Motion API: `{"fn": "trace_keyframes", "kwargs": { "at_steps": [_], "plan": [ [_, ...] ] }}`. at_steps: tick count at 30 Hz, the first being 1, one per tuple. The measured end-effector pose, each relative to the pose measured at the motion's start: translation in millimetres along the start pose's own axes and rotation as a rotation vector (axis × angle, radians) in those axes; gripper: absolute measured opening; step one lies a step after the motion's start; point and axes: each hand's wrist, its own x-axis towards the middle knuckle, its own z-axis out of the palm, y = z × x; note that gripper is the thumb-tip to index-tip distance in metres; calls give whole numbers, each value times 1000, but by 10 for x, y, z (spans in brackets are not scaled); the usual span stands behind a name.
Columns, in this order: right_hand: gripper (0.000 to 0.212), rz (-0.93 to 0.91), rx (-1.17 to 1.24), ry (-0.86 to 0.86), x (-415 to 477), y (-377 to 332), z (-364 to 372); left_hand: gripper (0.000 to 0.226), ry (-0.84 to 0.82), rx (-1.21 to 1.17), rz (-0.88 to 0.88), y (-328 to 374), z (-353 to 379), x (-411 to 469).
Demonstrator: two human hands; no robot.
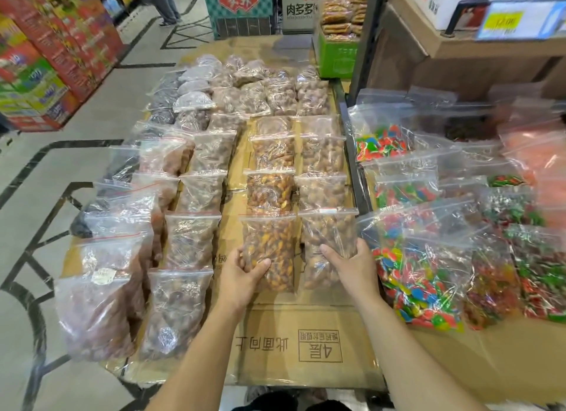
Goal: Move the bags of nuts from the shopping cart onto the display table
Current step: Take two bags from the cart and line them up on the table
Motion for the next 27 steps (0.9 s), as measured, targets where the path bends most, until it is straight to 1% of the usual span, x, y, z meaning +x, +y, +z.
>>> {"fn": "trace_keyframes", "kwargs": {
  "at_steps": [2,4,5,6,9,11,13,14,16,18,20,24,27],
  "plan": [
    [105,4,5,16,-17,-15,21,64,10,3,-8,-44,-4,45],
    [100,17,-18,21,-21,-8,37,83,35,34,4,-204,-13,165],
    [97,21,-31,24,-23,-11,43,88,46,49,2,-286,-13,223],
    [93,17,-40,27,-30,-7,51,89,52,61,3,-337,-8,263],
    [84,7,-80,36,-42,16,75,79,50,117,13,-178,35,193],
    [79,-2,-105,39,-49,36,91,65,41,172,30,-57,78,127],
    [84,-14,-146,43,-67,30,104,57,47,229,30,11,109,95],
    [92,-20,-176,41,-75,25,111,59,53,252,26,42,121,81],
    [107,-22,-259,19,-105,-26,111,71,63,311,12,88,128,62],
    [113,-24,-347,1,-123,-90,95,80,70,399,16,113,119,61],
    [113,-37,-429,-17,-140,-164,60,81,74,460,10,137,105,54],
    [105,-48,-612,-70,-218,-326,-34,69,48,533,4,296,91,-47],
    [97,-58,-770,-94,-309,-430,-137,58,3,668,12,405,54,-107]
  ]
}}
